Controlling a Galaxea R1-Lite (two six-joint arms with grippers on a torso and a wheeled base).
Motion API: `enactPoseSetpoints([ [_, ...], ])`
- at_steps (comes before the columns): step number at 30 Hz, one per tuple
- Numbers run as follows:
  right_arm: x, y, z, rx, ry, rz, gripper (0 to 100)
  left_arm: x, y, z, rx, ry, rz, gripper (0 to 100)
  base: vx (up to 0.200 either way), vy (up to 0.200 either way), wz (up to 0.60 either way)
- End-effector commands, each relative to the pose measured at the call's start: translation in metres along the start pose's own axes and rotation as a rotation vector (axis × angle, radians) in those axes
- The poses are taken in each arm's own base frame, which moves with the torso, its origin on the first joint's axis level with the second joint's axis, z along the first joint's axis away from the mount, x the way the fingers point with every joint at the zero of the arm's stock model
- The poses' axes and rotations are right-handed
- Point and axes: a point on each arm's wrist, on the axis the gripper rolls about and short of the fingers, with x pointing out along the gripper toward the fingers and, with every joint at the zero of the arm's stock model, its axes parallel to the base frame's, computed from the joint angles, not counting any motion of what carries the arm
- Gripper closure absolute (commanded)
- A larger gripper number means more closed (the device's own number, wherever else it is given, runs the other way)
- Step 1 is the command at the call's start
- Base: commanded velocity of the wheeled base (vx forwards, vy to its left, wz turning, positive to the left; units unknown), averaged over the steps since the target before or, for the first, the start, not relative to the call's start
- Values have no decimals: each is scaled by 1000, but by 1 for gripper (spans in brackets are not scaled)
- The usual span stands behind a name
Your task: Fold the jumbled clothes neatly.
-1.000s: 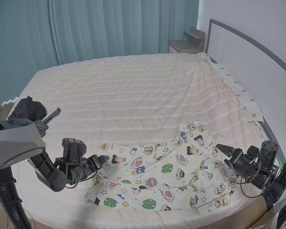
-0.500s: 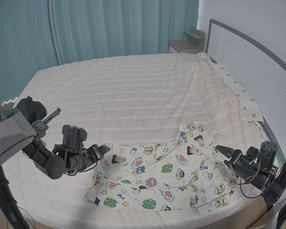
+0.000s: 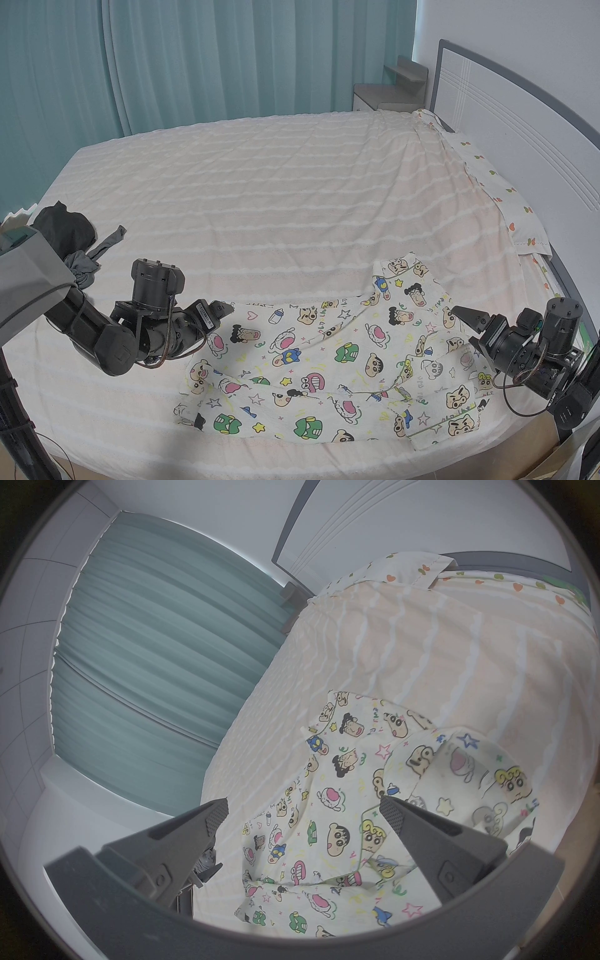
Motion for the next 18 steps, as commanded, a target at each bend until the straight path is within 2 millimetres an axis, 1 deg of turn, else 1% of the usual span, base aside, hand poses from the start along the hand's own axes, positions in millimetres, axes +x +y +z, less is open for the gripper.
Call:
enactPoseSetpoints([
  [1, 0, 0, 0, 0, 2, -1, 0, 0, 0, 0, -1, -11, 7, 0, 0, 0, 0],
  [6, 0, 0, 0, 0, 2, -1, 0, 0, -3, -3, 9, -16, 13, 0, 0, 0, 0],
  [12, 0, 0, 0, 0, 4, -1, 0, 2, -4, -2, 6, -35, 8, 0, 0, 0, 0],
  [18, 0, 0, 0, 0, 4, -1, 0, 1, -7, 2, -38, -79, -8, 0, 0, 0, 0],
])
